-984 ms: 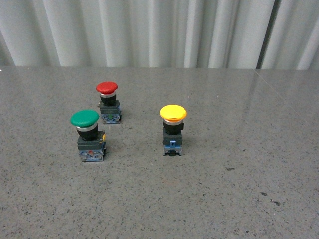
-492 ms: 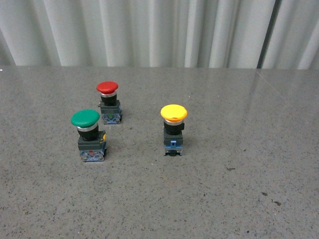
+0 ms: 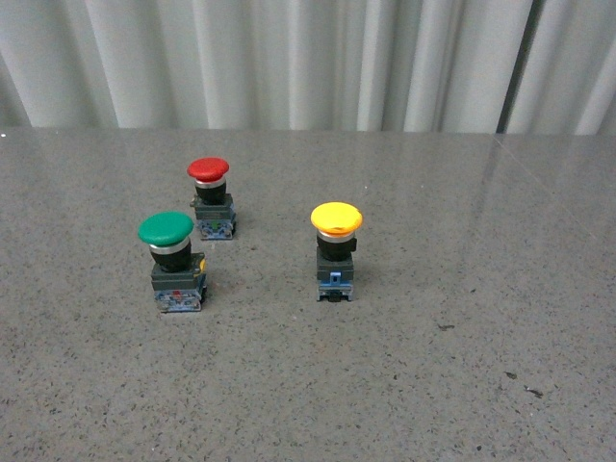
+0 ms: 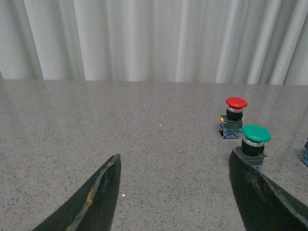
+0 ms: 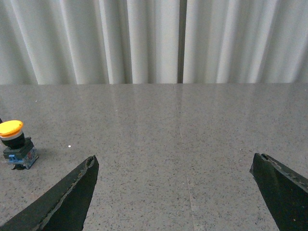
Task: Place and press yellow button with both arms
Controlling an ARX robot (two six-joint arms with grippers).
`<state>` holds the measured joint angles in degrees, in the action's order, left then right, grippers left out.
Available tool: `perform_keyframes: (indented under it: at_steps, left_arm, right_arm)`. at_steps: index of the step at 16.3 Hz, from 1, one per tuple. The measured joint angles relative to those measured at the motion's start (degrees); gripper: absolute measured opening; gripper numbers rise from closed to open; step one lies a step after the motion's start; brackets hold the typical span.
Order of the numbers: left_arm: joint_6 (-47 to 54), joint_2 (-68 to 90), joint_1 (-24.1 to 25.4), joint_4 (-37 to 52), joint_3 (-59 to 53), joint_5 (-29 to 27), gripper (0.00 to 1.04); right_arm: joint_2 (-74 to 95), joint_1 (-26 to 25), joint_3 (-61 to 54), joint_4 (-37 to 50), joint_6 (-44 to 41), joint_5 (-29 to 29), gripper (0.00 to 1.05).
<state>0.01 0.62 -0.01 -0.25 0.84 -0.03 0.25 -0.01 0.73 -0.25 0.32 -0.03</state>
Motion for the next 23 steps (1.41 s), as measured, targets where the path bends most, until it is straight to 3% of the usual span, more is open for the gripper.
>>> perform_keyframes:
  at_steps: [2, 3, 4, 7, 9, 14, 15, 23]
  left_arm:
    - [0.00, 0.00, 0.00, 0.00, 0.00, 0.00, 0.87]
    - [0.00, 0.00, 0.00, -0.02, 0.00, -0.04, 0.96]
    - [0.09, 0.00, 0.00, 0.04, 0.00, 0.02, 0.99]
    - [0.04, 0.00, 0.00, 0.00, 0.00, 0.02, 0.98]
    - [0.04, 0.00, 0.00, 0.00, 0.00, 0.02, 0.98]
    - [0.04, 0.00, 0.00, 0.02, 0.00, 0.02, 0.98]
    - [0.04, 0.00, 0.00, 0.00, 0.00, 0.00, 0.98]
    - [0.04, 0.00, 0.00, 0.02, 0.00, 0.00, 0.98]
  right_arm:
    - [0.11, -0.07, 0.07, -0.61, 0.13, -0.33, 0.98]
    - [4.39, -0.92, 2.97, -8.20, 2.08, -5.44, 0.98]
    - [13.31, 0.70, 6.16, -6.19, 3.67, -6.91, 0.98]
    - [34.75, 10.34, 20.13, 12.63, 3.91, -4.57, 0.98]
    - [49.99, 15.91, 28.55, 20.37, 3.93, -3.61, 0.98]
    - [85.22, 24.90, 51.52, 21.22, 4.37, 1.68, 0.98]
    - [88.35, 25.35, 53.11, 20.68, 4.33, 2.62, 0.94]
    - [91.95, 28.00, 51.67, 17.84, 4.31, 3.45, 0.08]
